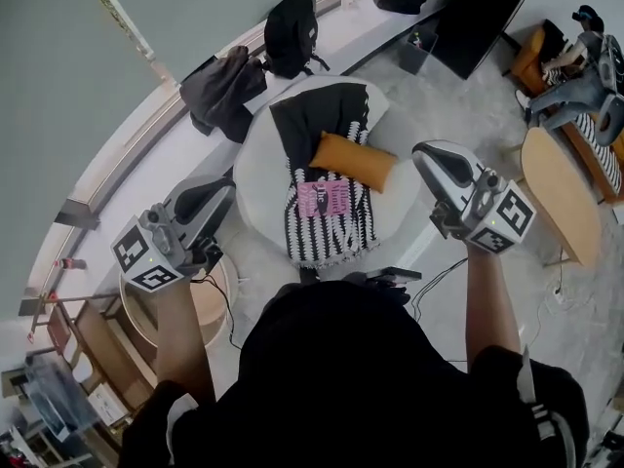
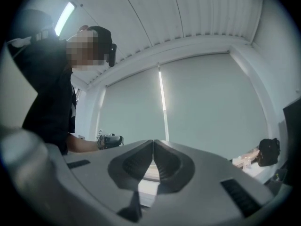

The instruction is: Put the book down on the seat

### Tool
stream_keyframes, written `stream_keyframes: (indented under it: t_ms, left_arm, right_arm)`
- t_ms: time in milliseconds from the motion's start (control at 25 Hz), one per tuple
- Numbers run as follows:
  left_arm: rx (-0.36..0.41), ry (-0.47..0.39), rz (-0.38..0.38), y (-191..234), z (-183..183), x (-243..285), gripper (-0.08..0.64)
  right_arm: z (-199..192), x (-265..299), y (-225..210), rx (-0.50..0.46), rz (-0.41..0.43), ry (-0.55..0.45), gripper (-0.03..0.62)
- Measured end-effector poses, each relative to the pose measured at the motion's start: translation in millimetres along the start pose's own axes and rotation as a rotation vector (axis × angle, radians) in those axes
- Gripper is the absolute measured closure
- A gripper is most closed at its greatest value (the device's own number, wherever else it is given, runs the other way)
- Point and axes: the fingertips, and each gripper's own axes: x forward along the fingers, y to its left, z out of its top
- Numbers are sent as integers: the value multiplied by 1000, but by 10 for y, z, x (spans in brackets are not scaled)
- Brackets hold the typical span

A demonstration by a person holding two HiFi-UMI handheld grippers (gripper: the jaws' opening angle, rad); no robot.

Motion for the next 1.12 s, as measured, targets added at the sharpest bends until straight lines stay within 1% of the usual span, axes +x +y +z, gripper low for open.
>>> stream_keyframes:
  t_ms: [80, 200, 320, 440, 520, 600, 720, 880, 1000, 1120]
  left_arm:
    - [10, -5, 16, -192, -11, 14, 537]
    - [3, -17, 69, -424, 27, 43, 537]
    - [5, -41, 90, -774, 89, 112, 537]
    - [4, -28, 115, -1016, -19, 178, 537]
    - [-8, -25, 129, -1212, -129, 259, 537]
    - [-14, -20, 126, -1475, -245, 353, 537]
    - [-34, 22, 124, -1813, -460, 448, 537]
    - [-78, 49, 135, -2062, -629, 529, 537]
    - [-64, 65, 105, -2220, -625, 625, 537]
    - [-21, 98, 65, -2275, -727, 726, 535]
  right_arm:
    - [7, -109, 40, -1, 16, 4, 563]
    - [32, -298, 90, 30, 26, -19, 563]
    - [27, -511, 269, 56, 73, -13, 563]
    - [1, -754, 450, 46, 120, 8, 563]
    - [-24, -936, 557, 61, 148, 9, 563]
    - [-27, -1127, 655, 88, 167, -5, 563]
    - [-36, -1376, 776, 146, 191, -43, 563]
    - [-136, -1528, 937, 168, 196, -20, 563]
    - [-143, -1644, 1090, 180, 215, -13, 563]
    - [-124, -1673, 1213, 204, 247, -28, 563]
